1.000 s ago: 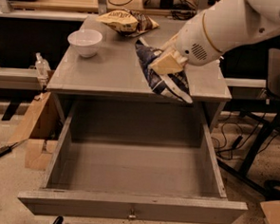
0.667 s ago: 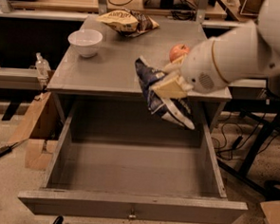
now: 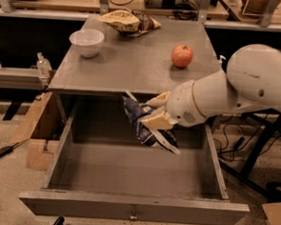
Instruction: Place blue chip bag into top drawer
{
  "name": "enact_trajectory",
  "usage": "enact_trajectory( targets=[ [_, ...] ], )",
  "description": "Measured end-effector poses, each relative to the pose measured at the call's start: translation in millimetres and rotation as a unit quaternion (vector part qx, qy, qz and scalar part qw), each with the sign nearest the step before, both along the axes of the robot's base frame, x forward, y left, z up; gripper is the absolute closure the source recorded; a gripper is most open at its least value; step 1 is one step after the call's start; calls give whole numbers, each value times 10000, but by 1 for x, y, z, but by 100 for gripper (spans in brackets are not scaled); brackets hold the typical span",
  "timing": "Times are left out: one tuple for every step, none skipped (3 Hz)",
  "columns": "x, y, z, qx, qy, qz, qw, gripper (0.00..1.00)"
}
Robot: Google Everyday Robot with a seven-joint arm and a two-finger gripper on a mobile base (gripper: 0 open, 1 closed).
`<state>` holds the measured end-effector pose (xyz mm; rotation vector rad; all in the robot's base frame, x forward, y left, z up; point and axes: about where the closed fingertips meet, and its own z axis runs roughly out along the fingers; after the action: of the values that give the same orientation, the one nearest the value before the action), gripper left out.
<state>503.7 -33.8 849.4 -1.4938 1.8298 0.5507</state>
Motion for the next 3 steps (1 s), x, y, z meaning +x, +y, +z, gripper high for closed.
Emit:
enact_trajectory(
  targets=[
    [0, 6, -3, -34, -1, 74, 10000, 83],
    [0, 8, -3, -45, -6, 99, 9999, 60],
    [-1, 11, -1, -55, -17, 125, 9999, 29]
  ],
)
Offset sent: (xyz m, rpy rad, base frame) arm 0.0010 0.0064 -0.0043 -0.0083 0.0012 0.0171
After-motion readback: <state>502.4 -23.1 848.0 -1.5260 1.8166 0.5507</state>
